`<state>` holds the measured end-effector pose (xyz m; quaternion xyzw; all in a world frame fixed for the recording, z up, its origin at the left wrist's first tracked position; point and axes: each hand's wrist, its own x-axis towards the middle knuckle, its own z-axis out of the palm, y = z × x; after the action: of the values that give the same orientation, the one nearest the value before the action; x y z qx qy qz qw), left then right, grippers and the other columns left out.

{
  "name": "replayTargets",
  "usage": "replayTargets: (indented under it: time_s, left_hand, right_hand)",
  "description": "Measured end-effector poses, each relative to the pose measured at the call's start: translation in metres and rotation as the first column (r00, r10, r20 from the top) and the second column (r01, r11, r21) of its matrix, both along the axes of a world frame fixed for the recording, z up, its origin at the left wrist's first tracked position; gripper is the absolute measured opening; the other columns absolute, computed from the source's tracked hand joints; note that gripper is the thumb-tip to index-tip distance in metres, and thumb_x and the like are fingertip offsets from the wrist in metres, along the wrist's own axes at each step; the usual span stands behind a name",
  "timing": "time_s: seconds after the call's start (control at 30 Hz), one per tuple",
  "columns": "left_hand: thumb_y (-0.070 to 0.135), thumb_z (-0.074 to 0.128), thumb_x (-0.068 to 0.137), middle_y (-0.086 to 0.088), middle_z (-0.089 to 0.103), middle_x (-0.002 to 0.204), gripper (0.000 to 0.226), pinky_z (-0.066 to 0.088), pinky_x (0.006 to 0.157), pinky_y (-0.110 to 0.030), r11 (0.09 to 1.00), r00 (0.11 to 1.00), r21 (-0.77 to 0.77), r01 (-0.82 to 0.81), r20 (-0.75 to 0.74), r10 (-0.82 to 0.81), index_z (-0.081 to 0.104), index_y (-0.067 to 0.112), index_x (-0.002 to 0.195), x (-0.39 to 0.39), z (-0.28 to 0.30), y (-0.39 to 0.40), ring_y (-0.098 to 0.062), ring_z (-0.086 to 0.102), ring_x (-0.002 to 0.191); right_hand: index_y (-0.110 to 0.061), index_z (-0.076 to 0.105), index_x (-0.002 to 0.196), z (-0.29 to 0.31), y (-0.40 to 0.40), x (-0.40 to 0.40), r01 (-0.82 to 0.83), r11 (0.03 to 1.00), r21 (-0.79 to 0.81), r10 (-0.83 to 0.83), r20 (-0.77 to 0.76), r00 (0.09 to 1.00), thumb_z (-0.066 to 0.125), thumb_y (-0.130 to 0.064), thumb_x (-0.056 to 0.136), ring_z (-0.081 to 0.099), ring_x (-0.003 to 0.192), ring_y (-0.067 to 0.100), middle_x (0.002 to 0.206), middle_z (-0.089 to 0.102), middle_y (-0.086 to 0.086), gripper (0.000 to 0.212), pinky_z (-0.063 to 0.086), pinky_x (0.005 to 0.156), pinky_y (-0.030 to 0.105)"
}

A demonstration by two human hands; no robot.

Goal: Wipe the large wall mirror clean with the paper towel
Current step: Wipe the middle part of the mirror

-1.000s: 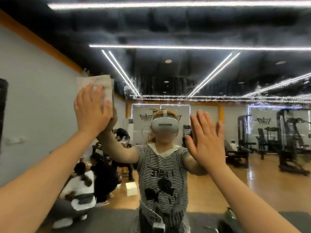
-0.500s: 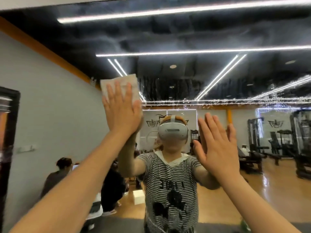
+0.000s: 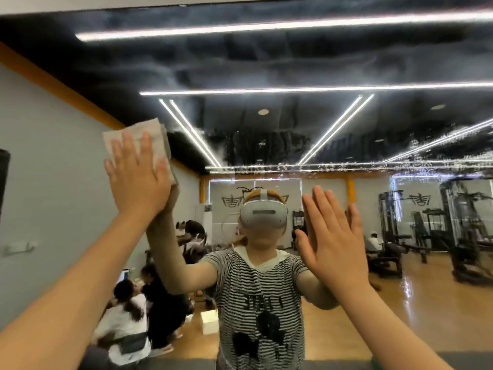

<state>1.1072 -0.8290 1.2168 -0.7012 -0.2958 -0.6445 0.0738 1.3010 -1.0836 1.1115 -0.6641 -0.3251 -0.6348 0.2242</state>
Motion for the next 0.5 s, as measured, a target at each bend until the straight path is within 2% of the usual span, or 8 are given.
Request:
replayTargets:
  time_s: [0.07,0.13,0.3,0.4,0.5]
  left_hand:
    - [0.037,0.024,0.103,-0.016,0.004,0.162,0.059,0.003,0.118,-0.053,0.999,0.999,-0.034,0.0,0.048,0.002,0.011,0.017,0.156,0.012,0.002,-0.018,-0.037,0.002,0.148]
    - [0.037,0.024,0.102,-0.016,0.003,0.162,0.059,0.002,0.119,-0.051,1.0,0.999,-0.011,-0.001,0.035,0.001,0.01,0.018,0.156,0.032,0.002,-0.046,-0.037,0.001,0.148]
    - [0.046,0.013,0.095,-0.01,-0.009,0.163,0.066,-0.008,0.117,-0.047,0.981,0.985,0.18,0.074,-0.168,-0.044,-0.002,0.024,0.155,0.084,-0.006,-0.113,-0.031,-0.011,0.148]
    - [0.05,0.013,0.096,-0.007,-0.012,0.163,0.066,-0.01,0.117,-0.044,0.965,0.964,0.229,0.127,-0.26,-0.065,-0.005,0.026,0.155,0.08,-0.004,-0.108,-0.027,-0.014,0.148]
    - [0.051,0.012,0.094,-0.008,-0.008,0.163,0.069,-0.004,0.119,-0.046,0.979,0.983,0.165,0.119,-0.161,-0.092,-0.002,0.024,0.155,0.059,0.002,-0.078,-0.029,-0.01,0.149]
  right_hand:
    - [-0.018,0.03,0.151,-0.001,0.001,0.0,0.011,1.0,0.008,-0.011,0.007,1.0,0.035,-0.045,0.093,0.022,0.144,0.021,0.156,0.03,0.007,0.064,0.009,0.117,0.048]
    - [-0.017,0.031,0.15,-0.002,0.002,0.0,0.017,1.0,0.007,-0.017,0.011,1.0,0.035,-0.045,0.093,0.023,0.144,0.021,0.156,0.031,0.007,0.064,0.011,0.116,0.05]
    - [-0.018,0.028,0.15,-0.001,0.0,0.002,0.0,1.0,0.0,0.0,0.027,1.0,0.035,-0.046,0.094,0.022,0.144,0.021,0.157,0.03,0.007,0.064,0.013,0.116,0.05]
    - [-0.018,0.028,0.15,-0.001,-0.002,0.003,-0.014,1.0,-0.001,0.014,0.041,0.999,0.035,-0.046,0.094,0.022,0.144,0.021,0.156,0.029,0.006,0.063,0.012,0.116,0.048]
    - [-0.019,0.027,0.15,0.0,-0.003,0.003,-0.014,1.0,0.0,0.014,0.034,0.999,0.035,-0.046,0.094,0.022,0.144,0.02,0.156,0.028,0.005,0.063,0.012,0.116,0.047]
